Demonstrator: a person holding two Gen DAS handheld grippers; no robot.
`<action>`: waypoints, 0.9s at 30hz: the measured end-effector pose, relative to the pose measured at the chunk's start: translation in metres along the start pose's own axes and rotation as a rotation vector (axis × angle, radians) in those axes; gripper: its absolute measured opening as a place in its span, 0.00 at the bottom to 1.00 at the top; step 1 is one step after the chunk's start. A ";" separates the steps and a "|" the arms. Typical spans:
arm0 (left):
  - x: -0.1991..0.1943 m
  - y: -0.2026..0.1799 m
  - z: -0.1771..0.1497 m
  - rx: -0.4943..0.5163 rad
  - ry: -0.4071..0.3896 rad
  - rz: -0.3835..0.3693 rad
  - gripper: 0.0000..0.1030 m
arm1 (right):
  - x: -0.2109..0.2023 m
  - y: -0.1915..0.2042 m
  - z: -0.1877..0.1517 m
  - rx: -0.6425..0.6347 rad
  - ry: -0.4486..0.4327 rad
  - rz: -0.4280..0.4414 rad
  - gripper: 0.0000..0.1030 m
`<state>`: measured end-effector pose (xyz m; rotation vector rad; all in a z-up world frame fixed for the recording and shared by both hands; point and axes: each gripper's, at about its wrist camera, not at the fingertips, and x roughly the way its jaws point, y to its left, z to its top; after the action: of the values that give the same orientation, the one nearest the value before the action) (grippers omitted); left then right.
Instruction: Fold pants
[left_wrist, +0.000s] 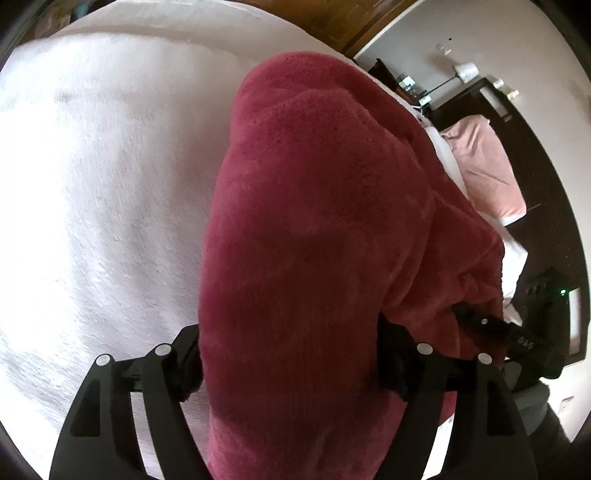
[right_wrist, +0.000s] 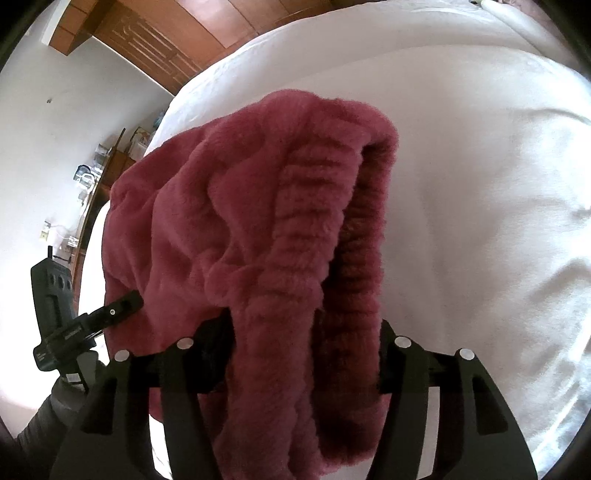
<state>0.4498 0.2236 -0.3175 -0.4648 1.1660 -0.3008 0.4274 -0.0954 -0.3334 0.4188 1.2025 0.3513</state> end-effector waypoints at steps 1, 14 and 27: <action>0.000 0.000 0.001 0.008 0.000 0.006 0.75 | -0.001 0.000 0.000 0.007 -0.003 -0.001 0.60; -0.047 -0.037 -0.010 0.139 -0.102 0.285 0.75 | -0.078 0.025 -0.028 -0.026 -0.184 -0.177 0.61; -0.034 -0.067 -0.071 0.332 -0.055 0.348 0.75 | -0.012 0.078 -0.058 -0.257 -0.071 -0.255 0.61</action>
<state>0.3723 0.1671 -0.2794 0.0230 1.0950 -0.1729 0.3651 -0.0255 -0.3029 0.0531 1.1095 0.2639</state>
